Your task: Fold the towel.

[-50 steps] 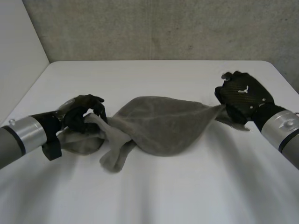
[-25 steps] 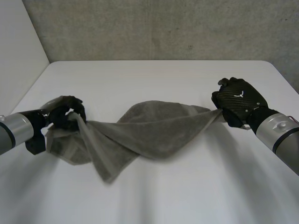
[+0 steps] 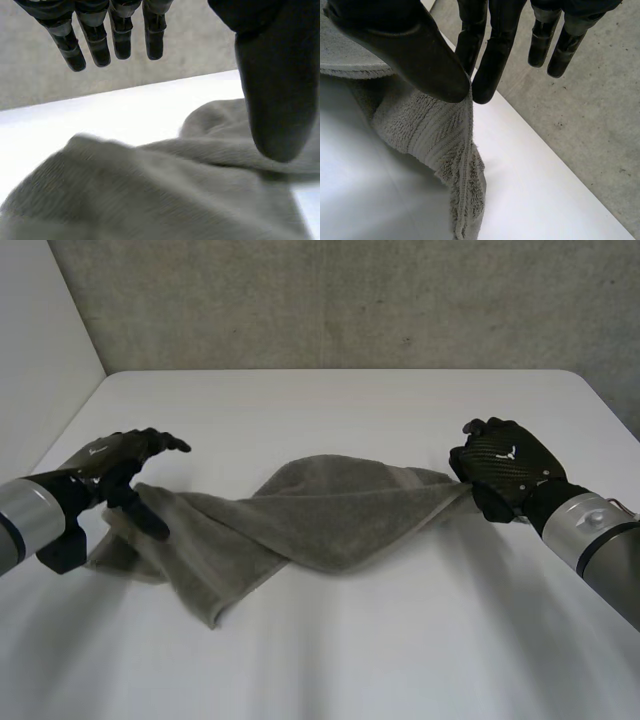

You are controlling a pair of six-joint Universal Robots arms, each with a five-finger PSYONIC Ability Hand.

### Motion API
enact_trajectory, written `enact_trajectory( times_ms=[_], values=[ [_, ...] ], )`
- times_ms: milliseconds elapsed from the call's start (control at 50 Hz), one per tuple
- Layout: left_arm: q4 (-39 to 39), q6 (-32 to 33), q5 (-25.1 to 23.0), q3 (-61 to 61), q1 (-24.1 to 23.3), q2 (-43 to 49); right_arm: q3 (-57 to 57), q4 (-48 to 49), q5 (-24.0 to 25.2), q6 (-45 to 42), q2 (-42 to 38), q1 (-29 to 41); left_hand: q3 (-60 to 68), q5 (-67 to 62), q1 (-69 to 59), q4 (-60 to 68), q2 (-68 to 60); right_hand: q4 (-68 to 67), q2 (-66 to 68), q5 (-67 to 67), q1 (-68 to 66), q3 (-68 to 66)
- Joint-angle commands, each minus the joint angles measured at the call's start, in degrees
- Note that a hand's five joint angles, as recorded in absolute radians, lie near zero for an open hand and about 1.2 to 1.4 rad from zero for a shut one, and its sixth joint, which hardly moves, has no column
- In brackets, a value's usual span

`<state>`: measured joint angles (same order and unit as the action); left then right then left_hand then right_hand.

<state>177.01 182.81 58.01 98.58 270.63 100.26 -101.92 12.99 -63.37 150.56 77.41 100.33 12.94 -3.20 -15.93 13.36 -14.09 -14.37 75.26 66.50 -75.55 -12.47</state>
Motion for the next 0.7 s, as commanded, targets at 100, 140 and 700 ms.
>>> enact_trajectory(
  times_ms=[100, 140, 700],
  values=[
    [0.3, 0.3, 11.0, 12.9, -11.2, -14.4, -0.8, 0.3, 0.0, 0.0, 0.0, 0.0, -2.9, 2.5, 5.2, -3.4, 3.4, 4.4, 4.7, 3.5, -4.4, 2.5],
    [0.3, 0.6, 13.9, 13.4, -13.9, -14.5, -0.8, 0.3, 0.0, 0.0, 0.0, 0.0, -2.9, 2.5, 5.2, -3.4, 3.4, 4.4, 4.7, 3.5, -4.4, 2.5],
    [12.5, 7.6, 42.1, 10.6, -36.0, 7.2, -2.6, 1.1, 0.0, -0.4, -0.2, 0.4, -2.9, -4.6, -1.8, -3.4, -3.7, 4.4, 4.7, 3.5, -4.4, 2.5]
  ],
)
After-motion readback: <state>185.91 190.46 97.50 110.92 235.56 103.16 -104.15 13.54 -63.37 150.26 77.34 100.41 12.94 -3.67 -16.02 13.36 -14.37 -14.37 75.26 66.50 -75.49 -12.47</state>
